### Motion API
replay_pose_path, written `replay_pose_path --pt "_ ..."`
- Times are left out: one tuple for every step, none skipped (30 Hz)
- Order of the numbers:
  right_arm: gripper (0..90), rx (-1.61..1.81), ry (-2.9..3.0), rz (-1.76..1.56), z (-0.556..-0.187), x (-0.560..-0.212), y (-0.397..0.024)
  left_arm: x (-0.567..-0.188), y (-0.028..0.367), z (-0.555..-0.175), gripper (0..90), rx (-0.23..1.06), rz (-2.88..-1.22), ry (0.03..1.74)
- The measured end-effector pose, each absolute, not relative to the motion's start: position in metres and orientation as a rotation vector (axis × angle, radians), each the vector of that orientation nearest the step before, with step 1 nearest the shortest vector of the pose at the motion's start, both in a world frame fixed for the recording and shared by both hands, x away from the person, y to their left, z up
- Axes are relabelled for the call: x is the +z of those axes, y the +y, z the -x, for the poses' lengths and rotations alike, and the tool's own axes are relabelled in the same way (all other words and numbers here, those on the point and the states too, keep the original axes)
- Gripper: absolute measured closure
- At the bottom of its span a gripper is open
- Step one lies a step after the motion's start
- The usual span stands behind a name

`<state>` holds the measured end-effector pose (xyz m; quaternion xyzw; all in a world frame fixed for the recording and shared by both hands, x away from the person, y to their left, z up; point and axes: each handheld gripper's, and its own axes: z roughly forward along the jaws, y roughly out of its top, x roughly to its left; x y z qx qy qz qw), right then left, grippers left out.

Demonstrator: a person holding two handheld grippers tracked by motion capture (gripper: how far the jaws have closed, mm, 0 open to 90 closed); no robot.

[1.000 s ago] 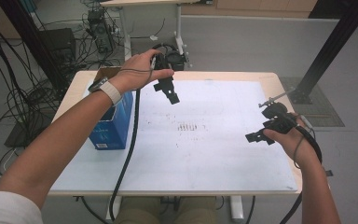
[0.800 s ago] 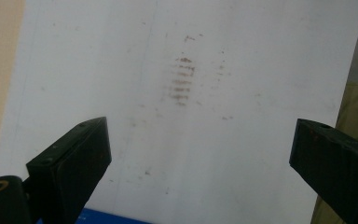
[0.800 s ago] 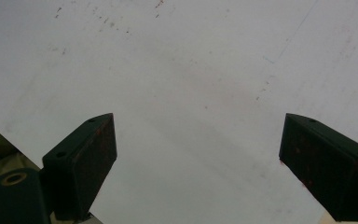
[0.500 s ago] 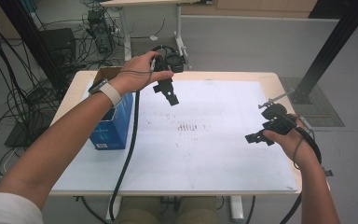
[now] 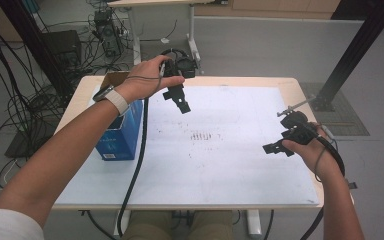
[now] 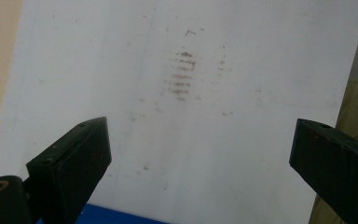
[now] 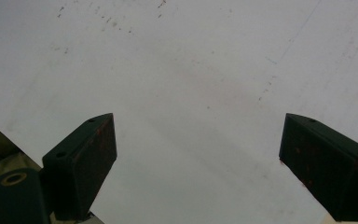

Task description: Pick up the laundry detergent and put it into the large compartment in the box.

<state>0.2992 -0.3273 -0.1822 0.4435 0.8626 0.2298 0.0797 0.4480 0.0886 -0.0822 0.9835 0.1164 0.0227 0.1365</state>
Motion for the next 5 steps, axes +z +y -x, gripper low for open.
replay_pose_path --pt "10.9 0.688 2.58 -1.326 -0.2991 -0.182 -0.3274 -0.0821 0.0891 -0.4481 5.7 0.065 -2.846 0.337" --pt "10.9 0.688 2.58 -1.326 -0.2991 -0.1819 -0.3274 -0.0816 0.0893 -0.4484 5.7 0.064 -2.847 0.34" --pt "10.9 0.687 2.58 -1.325 -0.2991 -0.1819 -0.3272 -0.0818 0.0902 -0.4482 5.6 0.064 -2.842 0.345" --pt "10.9 0.689 2.579 -1.325 -0.299 -0.182 -0.3272 -0.0818 0.0909 -0.4483 5.6 0.065 -2.84 0.347" --pt "10.9 0.689 2.58 -1.326 -0.2991 -0.1819 -0.3271 -0.0819 0.0918 -0.4484 5.5 0.067 -2.838 0.349"
